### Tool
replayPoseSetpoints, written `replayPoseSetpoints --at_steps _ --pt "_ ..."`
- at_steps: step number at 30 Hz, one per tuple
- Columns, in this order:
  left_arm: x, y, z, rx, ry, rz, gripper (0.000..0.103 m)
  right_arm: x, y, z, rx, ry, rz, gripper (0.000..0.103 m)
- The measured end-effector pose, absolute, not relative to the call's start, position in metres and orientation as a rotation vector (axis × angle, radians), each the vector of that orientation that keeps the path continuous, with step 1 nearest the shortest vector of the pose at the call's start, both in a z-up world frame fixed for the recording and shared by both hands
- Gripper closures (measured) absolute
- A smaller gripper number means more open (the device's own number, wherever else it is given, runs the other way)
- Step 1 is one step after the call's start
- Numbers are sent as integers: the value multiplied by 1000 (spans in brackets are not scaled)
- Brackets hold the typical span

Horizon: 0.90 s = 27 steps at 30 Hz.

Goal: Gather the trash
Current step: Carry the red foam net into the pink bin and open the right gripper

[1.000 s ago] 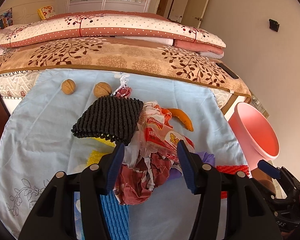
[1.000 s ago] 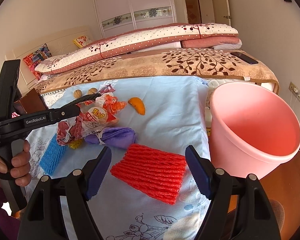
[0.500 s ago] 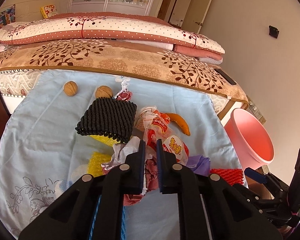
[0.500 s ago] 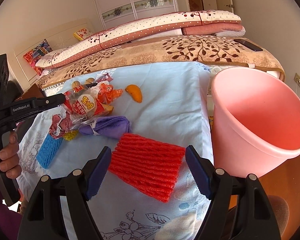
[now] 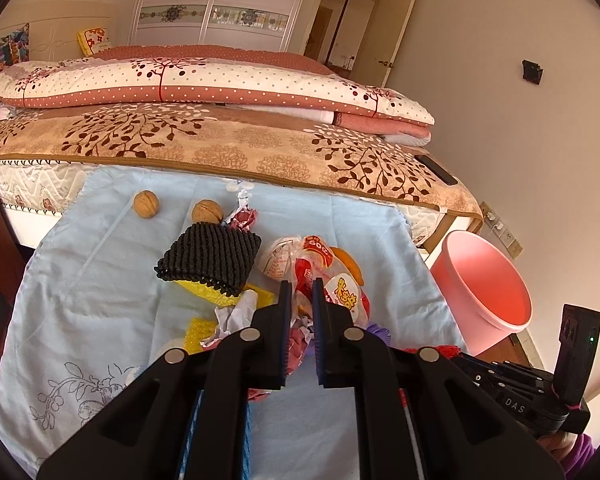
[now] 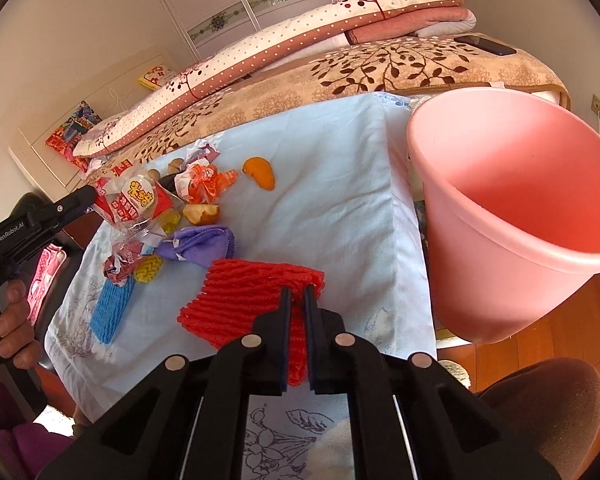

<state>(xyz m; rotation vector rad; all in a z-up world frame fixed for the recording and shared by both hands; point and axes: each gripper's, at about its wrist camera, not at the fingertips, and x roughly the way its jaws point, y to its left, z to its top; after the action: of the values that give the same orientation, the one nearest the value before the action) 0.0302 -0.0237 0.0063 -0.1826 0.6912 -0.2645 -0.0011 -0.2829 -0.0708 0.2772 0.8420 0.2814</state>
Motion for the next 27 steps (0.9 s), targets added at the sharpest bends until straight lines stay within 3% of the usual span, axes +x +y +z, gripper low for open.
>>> replayPoseSetpoints --at_steps 13,27 --pt "32 -37 35 -187 641 -321 94 -19 -307 -8 311 642 255 99" --pt "58 -148 43 -101 631 -533 93 -20 -399 15 303 533 -82 99"
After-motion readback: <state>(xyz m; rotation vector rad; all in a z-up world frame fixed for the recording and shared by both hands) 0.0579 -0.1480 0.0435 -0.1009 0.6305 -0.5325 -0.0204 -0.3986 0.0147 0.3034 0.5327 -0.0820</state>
